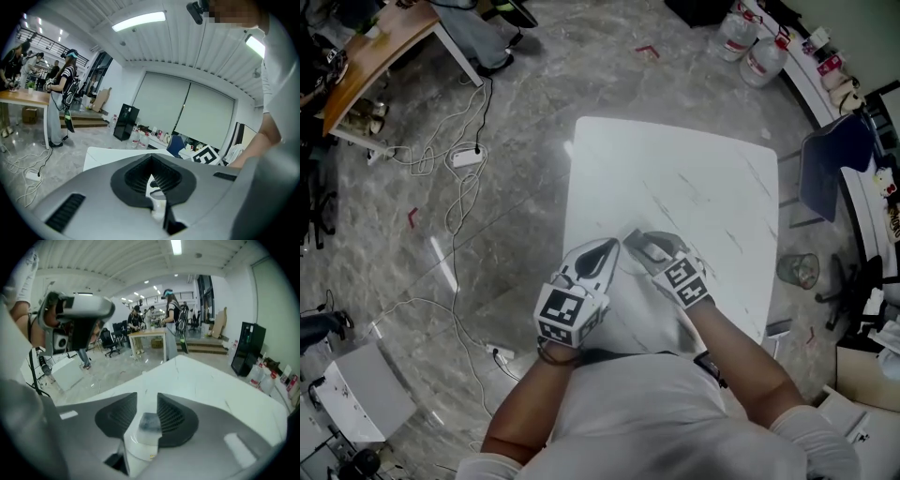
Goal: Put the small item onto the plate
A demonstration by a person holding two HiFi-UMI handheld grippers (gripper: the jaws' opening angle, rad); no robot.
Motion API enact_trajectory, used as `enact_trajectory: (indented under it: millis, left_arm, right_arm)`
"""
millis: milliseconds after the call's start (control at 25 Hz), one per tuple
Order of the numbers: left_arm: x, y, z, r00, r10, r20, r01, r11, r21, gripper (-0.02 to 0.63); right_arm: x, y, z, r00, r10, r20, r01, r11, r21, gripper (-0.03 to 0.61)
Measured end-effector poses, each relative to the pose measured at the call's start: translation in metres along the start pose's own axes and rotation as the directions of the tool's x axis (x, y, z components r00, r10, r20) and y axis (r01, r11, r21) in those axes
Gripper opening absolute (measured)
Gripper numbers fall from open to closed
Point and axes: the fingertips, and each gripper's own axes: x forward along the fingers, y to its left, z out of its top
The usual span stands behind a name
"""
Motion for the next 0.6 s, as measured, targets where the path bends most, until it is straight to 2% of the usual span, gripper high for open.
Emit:
enact_trajectory:
  millis: [120,200,440,600]
  left_arm:
    - [-0.009,-0.025,0.018,1.0,-0.005,0.026,0.004,1.0,0.024,0.006]
    - [-0.017,-0.043,0.033,0.999,-0.008,0.053,0.005,0.999,0.048,0.006]
    - [-0.049,-0.1,0.081,0.99,-0.006,0.142,-0.011,0.993,0.115,0.006]
    - [-0.078,-0.133,0.123,0.971,0.018,0.239,-0.055,0.987,0.149,0.006]
  right_arm:
    - [-0.05,0.011,0.043,0.987,-0.008,0.162,0.013,1.0,-0.028,0.038]
    - [-0.085,0.019,0.068,0.967,-0.006,0.256,0.015,0.999,-0.031,0.003]
    - [-0.189,0.048,0.137,0.888,0.01,0.46,-0.014,1.0,0.006,0.003]
    - [-0.255,0.073,0.179,0.831,0.049,0.554,-0.048,0.999,-0.017,0.003]
